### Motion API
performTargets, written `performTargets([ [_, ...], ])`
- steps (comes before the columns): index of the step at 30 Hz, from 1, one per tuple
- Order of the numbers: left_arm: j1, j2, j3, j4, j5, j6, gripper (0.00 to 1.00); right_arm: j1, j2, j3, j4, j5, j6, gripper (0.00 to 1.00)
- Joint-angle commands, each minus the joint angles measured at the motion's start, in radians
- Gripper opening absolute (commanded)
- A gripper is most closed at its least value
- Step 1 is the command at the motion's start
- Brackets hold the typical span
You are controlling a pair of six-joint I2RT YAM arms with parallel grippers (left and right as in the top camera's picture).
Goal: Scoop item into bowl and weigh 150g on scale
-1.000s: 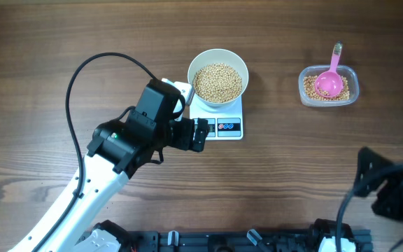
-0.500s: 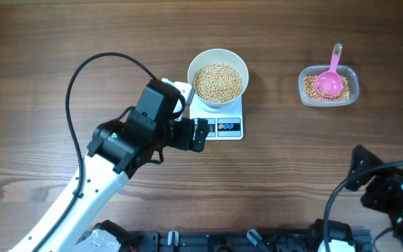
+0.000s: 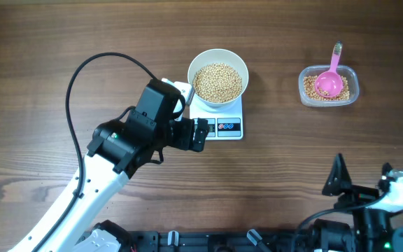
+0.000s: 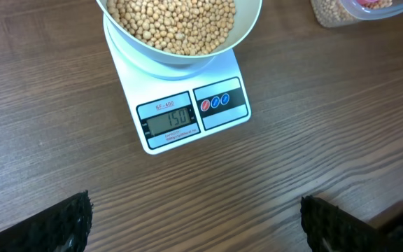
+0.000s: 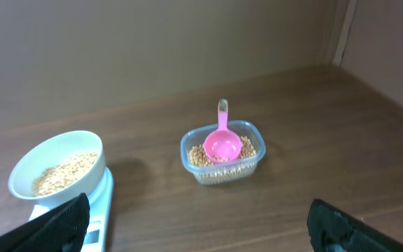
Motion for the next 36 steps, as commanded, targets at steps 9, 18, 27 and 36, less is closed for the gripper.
performTargets([
  [9, -0.005, -0.001, -0.001, 0.002, -0.006, 0.02, 1.0, 0.033, -0.086, -0.27, 0.244, 0.011, -0.074, 1.0],
  [18, -0.005, -0.001, -0.001, 0.002, -0.006, 0.02, 1.0, 0.033, -0.086, -0.404, 0.471, 0.013, -0.151, 1.0],
  [27, -0.005, -0.001, -0.001, 0.002, -0.006, 0.02, 1.0, 0.034, -0.086, -0.594, 0.752, 0.012, -0.148, 1.0],
  [36, -0.005, -0.001, -0.001, 0.002, -0.006, 0.02, 1.0, 0.034, -0.087, -0.698, 0.887, 0.008, -0.148, 1.0],
])
